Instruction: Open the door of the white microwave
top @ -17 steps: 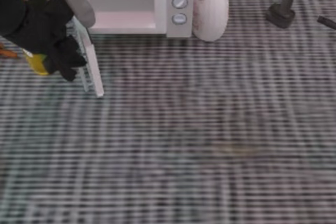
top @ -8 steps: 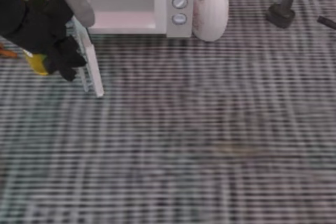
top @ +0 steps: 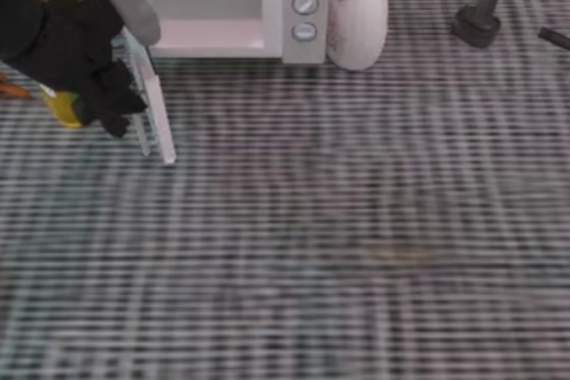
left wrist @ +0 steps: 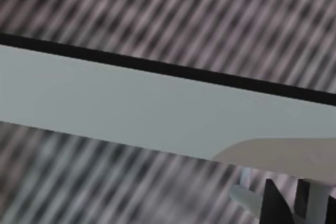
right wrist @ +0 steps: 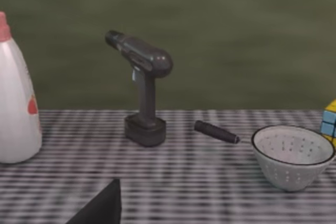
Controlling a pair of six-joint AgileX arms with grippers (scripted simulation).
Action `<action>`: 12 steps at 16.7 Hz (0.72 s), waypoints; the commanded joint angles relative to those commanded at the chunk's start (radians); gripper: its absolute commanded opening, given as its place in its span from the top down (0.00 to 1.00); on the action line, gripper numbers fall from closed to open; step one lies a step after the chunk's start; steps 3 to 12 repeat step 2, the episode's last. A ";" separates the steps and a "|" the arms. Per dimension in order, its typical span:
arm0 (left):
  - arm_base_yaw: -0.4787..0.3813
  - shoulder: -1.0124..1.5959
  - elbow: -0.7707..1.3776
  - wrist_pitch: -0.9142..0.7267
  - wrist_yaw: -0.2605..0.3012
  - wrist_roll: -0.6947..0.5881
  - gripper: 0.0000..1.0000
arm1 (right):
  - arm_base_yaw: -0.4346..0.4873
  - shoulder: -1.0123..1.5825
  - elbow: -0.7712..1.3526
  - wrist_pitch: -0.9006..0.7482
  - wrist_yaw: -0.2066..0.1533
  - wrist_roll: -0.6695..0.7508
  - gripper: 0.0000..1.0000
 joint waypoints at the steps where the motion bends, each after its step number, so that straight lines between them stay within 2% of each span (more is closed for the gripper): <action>1: 0.000 0.000 0.000 0.000 0.000 0.000 1.00 | 0.000 0.000 0.000 0.000 0.000 0.000 0.00; 12: 0.000 0.000 0.000 0.000 0.000 0.000 1.00 | 0.000 0.000 0.000 0.000 0.000 0.000 0.00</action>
